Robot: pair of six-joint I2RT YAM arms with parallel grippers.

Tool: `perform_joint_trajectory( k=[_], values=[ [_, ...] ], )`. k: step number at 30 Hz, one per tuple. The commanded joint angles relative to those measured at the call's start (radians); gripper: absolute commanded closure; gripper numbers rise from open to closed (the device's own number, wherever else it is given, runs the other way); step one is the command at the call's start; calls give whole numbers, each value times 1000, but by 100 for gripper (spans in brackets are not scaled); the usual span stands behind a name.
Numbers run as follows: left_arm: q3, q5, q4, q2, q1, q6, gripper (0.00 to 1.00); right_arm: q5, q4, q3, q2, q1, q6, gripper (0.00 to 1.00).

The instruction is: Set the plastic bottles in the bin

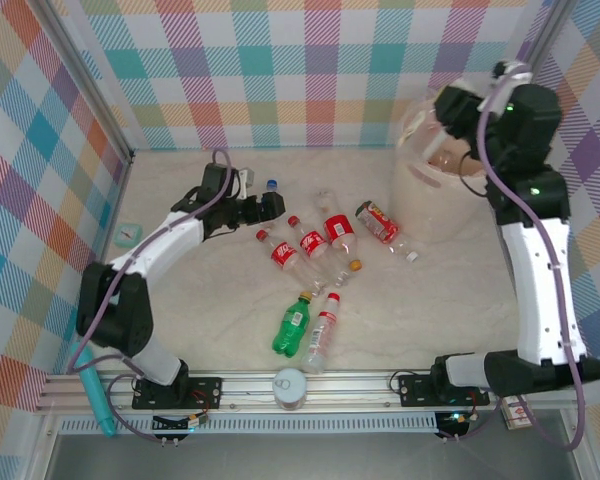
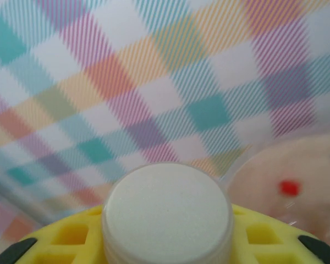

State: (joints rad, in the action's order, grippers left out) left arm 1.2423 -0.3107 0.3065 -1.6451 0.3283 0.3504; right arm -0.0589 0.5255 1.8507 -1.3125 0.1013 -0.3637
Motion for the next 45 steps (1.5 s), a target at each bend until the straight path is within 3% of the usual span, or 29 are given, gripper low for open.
perform_joint_trajectory(
  k=[1,8,23,26,32,37,45],
  values=[
    [107,135,58,-82,-6,-97,1,-182,30,40,-30,-50,117,74],
    [266,221,85,-287,-20,-171,4,-284,57,91,-137,-117,228,75],
    [410,231,132,-495,-29,-225,9,-164,123,12,-369,-138,186,72],
    [402,235,128,-502,-29,-219,12,-158,140,12,-395,-140,184,67],
    [400,262,120,-530,-29,-190,19,-137,166,21,-409,-143,186,45],
    [373,269,87,-532,-32,-154,28,-115,266,132,-407,-144,212,28],
    [355,268,71,-487,-43,-142,42,-44,365,237,-306,-145,195,16]
  ],
)
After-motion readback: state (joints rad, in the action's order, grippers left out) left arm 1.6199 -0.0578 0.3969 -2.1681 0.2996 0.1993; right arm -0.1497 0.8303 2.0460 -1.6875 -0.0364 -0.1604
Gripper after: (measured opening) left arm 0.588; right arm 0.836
